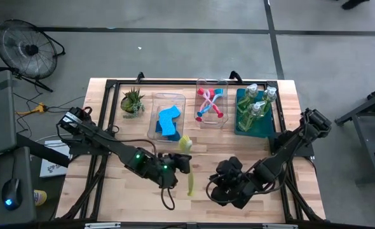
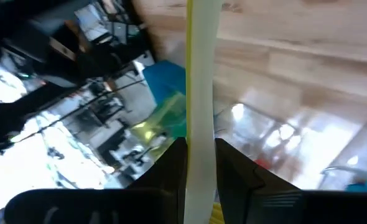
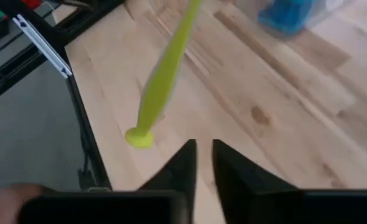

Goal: Pick & Place Kitchen Sink Supplies
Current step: Put the yellow green dishwashing brush into the right transparent bin

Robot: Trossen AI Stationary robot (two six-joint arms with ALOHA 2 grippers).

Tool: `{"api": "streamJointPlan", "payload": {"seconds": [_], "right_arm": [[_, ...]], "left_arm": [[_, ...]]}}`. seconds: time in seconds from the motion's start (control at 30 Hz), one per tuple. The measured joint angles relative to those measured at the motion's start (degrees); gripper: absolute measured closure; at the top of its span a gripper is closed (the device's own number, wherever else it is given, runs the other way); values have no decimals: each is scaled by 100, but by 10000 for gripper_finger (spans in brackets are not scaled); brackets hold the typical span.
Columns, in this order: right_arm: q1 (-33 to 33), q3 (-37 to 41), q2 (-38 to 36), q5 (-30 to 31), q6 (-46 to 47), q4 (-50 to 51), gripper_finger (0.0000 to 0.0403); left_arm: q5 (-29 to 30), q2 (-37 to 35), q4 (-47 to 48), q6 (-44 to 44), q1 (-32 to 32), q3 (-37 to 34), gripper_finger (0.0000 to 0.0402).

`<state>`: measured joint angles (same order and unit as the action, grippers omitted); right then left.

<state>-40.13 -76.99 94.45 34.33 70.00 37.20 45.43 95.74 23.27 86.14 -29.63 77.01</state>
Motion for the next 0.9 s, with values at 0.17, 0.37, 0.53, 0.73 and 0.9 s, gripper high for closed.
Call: {"api": "streamJointPlan", "payload": {"seconds": [0.17, 0.37, 0.53, 0.73, 0.9], "right_arm": [[118, 0, 0, 185, -657, -273, 285], [409, 0, 0, 184, -1096, -671, 188], [680, 0, 0, 107, -1273, -761, 166], [941, 0, -2, -302, -1519, -966, 165], [1134, 0, 26, -336, -1610, -973, 165]], "left_arm": [[236, 0, -380, 589, 2, 2, 347], [516, -2, -709, 1233, 14, 2, 347], [647, -4, -1065, 1577, 152, 2, 347], [684, -7, -1142, 2029, 278, 2, 347], [691, -7, -1552, 2446, 298, 2, 346]]}}
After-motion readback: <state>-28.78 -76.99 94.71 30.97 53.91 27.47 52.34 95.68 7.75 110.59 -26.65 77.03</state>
